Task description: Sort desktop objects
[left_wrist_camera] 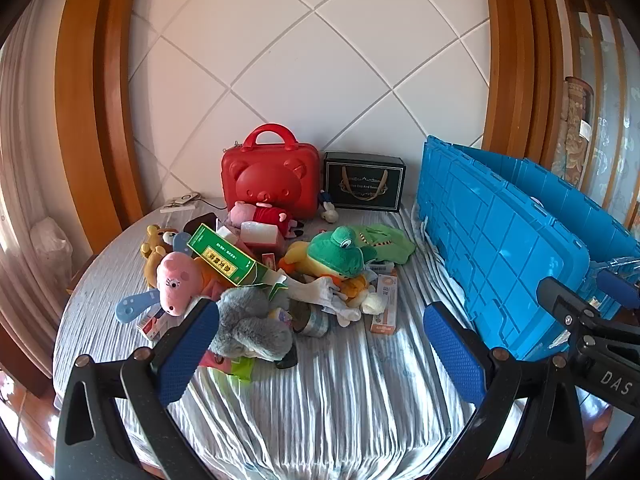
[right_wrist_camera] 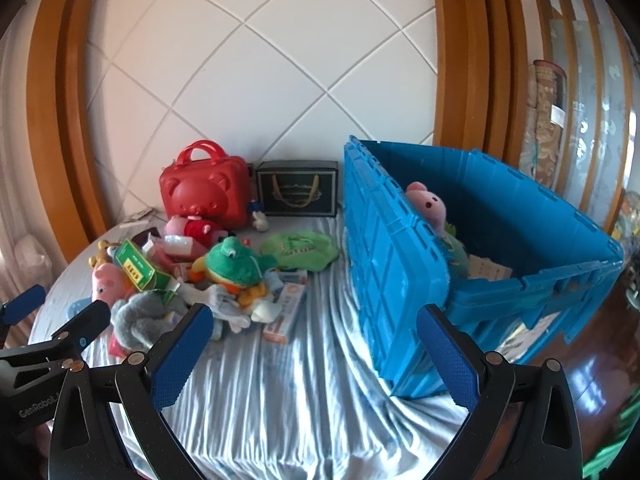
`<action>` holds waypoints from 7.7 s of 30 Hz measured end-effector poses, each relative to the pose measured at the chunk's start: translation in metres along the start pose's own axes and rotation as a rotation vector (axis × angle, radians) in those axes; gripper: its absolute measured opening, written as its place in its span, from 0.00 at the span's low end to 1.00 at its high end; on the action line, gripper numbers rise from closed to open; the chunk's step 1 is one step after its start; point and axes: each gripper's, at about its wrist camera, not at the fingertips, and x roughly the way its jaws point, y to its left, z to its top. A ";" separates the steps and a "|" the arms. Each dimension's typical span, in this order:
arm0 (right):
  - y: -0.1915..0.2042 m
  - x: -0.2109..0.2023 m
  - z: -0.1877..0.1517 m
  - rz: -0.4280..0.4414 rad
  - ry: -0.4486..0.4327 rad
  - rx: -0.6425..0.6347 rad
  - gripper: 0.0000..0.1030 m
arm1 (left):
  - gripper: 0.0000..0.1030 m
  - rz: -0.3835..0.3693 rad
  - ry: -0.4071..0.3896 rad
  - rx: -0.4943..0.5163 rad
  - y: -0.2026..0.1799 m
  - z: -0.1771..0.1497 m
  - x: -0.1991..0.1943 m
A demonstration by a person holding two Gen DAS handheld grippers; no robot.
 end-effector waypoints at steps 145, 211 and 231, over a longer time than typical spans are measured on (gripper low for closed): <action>-0.302 0.033 0.106 -0.135 -0.036 0.076 0.42 | 0.48 -0.429 -0.030 0.154 -0.310 0.107 0.060; -0.318 0.063 0.100 0.077 -0.089 0.036 1.00 | 1.00 -0.053 -0.163 0.019 -0.264 0.080 0.027; -0.043 0.082 0.117 0.378 -0.070 -0.083 1.00 | 1.00 0.254 0.088 -0.047 0.040 -0.021 0.114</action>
